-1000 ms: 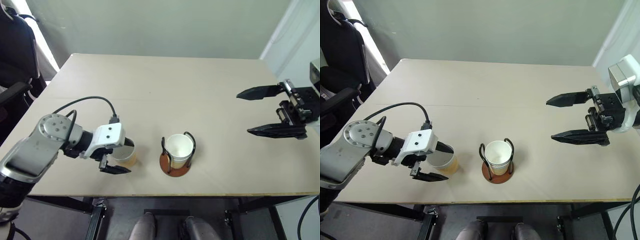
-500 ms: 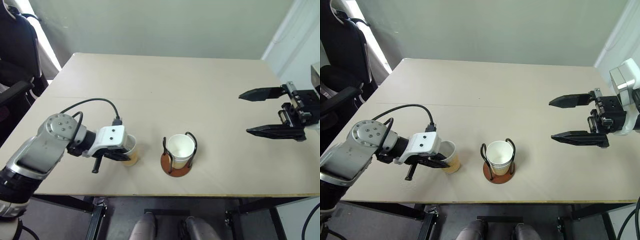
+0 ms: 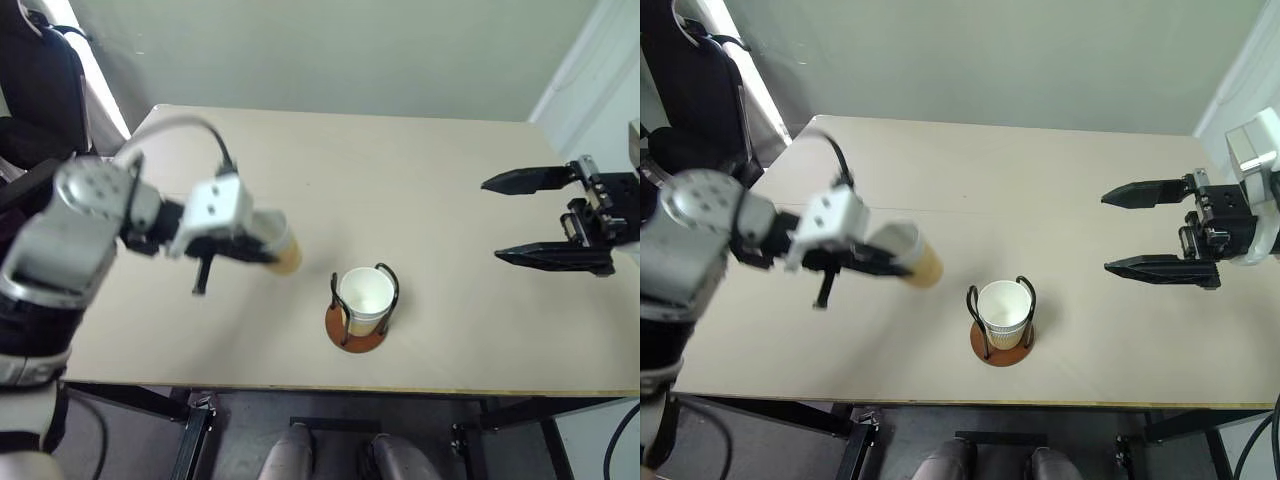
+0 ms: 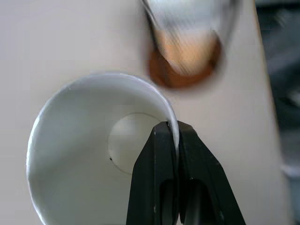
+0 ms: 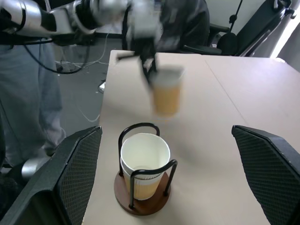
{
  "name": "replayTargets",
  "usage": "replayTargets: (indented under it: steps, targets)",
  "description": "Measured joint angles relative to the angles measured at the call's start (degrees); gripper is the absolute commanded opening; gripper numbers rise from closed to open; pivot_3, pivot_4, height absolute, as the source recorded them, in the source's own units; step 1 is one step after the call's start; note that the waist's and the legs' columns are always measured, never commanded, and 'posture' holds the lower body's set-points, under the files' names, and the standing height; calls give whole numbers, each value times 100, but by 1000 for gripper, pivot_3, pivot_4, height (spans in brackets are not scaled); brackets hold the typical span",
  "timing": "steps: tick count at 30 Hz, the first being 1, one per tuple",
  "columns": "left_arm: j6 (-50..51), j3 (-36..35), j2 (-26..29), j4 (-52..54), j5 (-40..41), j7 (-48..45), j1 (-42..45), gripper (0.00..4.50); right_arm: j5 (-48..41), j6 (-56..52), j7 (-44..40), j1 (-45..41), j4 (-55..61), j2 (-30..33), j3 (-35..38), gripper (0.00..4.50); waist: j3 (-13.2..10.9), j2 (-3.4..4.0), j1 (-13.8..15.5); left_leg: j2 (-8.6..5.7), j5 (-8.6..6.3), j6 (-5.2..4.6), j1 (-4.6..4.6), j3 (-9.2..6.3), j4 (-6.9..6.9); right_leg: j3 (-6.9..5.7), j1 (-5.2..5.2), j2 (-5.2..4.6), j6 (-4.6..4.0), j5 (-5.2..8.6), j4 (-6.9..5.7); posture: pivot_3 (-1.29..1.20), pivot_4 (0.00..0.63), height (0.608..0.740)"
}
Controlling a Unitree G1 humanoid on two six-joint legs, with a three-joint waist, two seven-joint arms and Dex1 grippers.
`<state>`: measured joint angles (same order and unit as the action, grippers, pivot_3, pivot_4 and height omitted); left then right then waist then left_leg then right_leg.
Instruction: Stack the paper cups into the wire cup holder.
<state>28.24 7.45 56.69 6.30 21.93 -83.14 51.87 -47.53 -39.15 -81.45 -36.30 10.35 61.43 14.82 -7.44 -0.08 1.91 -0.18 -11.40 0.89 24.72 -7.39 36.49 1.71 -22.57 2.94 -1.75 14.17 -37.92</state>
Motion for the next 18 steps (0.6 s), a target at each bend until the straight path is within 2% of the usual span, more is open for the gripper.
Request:
replayTargets:
  steps: [4,9,12,18]
  targets:
    - [23,52,-702,-470,176,-221,1048,35,56,59,5,-16,-42,27,-2,4500,0,2,-12,0,-13,-22,21,2,42,2,-2,0,17,-10,3,0,150,740]
    - [-196,425,-1311,-765,147,-578,1419,35,58,75,80,65,69,84,22,4500,0,1,-12,-1,-20,-34,28,9,59,7,-1,-1,36,-13,5,0,150,740]
    - [-349,782,-1451,-802,152,-685,1425,35,53,64,174,272,206,165,98,4500,0,1,-9,-2,-21,-35,33,10,62,7,-1,-1,44,-13,7,0,150,740]
    - [-726,1388,-1372,-804,376,-699,1425,35,26,3,373,602,473,257,412,4500,0,1,-2,-3,-21,-36,34,12,67,10,0,-1,55,-11,6,0,150,740]
